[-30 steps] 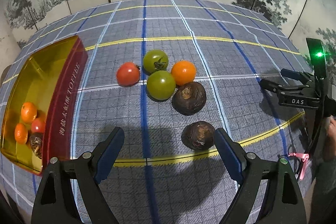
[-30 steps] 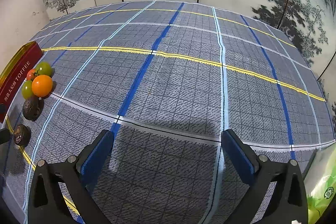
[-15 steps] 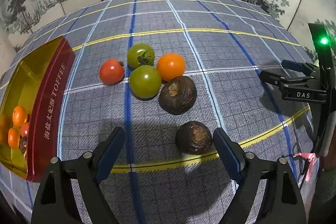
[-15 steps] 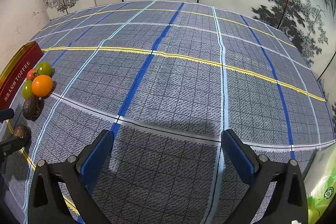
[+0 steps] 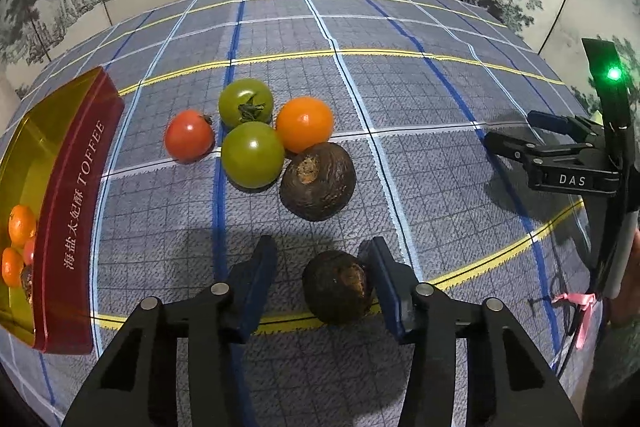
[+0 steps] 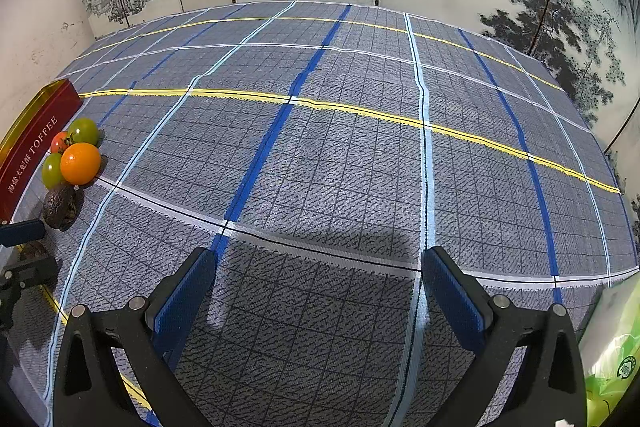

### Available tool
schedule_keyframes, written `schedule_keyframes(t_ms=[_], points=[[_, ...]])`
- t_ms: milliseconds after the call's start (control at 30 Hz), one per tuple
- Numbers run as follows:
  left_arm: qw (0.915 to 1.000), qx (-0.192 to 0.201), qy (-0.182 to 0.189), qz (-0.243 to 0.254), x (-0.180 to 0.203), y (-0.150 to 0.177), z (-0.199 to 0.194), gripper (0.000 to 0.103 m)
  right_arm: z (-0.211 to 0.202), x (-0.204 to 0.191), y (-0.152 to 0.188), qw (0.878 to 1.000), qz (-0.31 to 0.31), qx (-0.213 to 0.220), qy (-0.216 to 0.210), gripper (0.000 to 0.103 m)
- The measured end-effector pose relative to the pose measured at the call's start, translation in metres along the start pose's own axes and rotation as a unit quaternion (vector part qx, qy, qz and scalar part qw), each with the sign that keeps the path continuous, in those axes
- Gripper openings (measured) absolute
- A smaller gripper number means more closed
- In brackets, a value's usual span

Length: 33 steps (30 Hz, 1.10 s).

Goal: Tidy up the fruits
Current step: 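Move the left gripper to a wrinkled dark brown fruit and grasp it, then lift the brown fruit with the left gripper and carry it over the tin box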

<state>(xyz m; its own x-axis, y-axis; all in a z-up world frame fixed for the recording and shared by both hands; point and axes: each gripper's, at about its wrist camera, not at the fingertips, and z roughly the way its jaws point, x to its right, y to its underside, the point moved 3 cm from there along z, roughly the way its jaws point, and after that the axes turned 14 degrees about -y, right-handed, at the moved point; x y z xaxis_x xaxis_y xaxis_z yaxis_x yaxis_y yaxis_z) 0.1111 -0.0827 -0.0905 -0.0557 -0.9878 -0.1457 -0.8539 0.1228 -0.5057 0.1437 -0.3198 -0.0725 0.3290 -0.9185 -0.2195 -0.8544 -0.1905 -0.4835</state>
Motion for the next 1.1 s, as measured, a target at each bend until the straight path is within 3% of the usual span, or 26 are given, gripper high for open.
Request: schedule_keyframes(t_ms=[167,267,800,1100], points=[[1.0,0.004,0.0,0.002,-0.001,0.0,0.0,0.043,0.0,0.0,0.0,1.0,0.0,0.0,0.0,0.103],[1.0,0.004,0.008,0.003,-0.001,0.0,-0.001,0.033,0.0,0.0,0.0,1.0,0.0,0.0,0.0,0.103],[0.9999,0.007,0.012,-0.001,-0.011,0.006,-0.003,0.033,0.0,0.0,0.0,1.0,0.0,0.0,0.0,0.103],[0.999,0.023,0.037,-0.005,-0.025,0.008,-0.011,0.033,0.0,0.0,0.0,1.0,0.0,0.0,0.0,0.103]])
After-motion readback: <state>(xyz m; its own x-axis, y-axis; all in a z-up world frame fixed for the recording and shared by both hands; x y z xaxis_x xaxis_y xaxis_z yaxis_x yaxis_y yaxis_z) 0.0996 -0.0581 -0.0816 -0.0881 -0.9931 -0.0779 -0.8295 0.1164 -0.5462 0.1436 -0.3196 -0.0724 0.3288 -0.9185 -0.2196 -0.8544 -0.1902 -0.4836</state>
